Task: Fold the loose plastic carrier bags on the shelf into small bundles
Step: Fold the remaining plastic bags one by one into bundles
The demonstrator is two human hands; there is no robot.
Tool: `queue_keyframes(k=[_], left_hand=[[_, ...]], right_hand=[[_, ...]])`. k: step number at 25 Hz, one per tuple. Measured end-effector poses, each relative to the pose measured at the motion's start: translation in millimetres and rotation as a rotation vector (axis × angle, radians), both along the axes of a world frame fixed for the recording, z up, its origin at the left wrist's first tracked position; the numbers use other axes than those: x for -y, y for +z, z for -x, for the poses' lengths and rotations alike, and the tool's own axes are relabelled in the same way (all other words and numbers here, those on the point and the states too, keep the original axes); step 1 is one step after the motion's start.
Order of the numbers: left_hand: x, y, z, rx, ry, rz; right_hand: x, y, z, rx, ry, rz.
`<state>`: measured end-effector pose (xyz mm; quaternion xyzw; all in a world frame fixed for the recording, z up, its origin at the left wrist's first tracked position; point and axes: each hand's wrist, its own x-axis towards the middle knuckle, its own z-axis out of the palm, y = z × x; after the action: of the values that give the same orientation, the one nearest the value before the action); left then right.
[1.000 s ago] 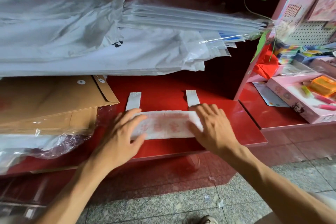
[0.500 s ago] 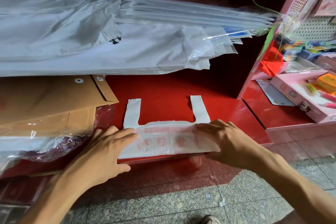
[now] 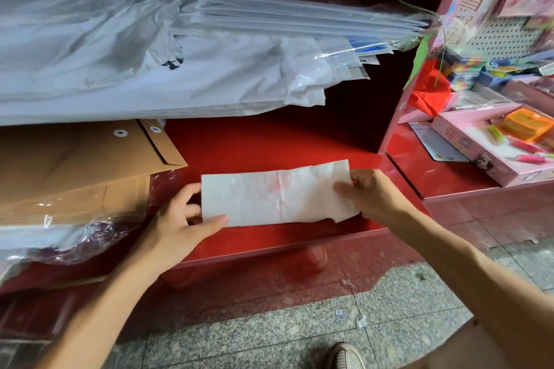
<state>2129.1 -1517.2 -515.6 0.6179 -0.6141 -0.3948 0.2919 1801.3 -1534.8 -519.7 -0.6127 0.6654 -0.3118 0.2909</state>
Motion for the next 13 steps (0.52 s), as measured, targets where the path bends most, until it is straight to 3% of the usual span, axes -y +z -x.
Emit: queue_keyframes(k=[3, 5, 7, 8, 10, 13], left_hand=[[5, -7, 5, 0.147, 0.095, 0.024], [6, -9, 6, 0.312, 0.146, 0.197], [5, -12, 10, 0.485, 0.003, 0.498], [5, -13, 15, 0.548, -0.139, 0.574], [6, -14, 19, 0.618, -0.408, 0.445], [10, -14, 12, 0.759, -0.572, 0.241]], right_hand=[[3, 3, -8, -0.191, -0.135, -0.005], [-6, 5, -19, -0.435, -0.231, 0.137], [-15, 0, -34, -0.634, -0.063, 0.382], [-18, -3, -43, -0.67, 0.095, 0.392], [-19, -8, -53, -0.68, 0.397, 0.167], [-21, -5, -42, -0.748, 0.583, -0.055]])
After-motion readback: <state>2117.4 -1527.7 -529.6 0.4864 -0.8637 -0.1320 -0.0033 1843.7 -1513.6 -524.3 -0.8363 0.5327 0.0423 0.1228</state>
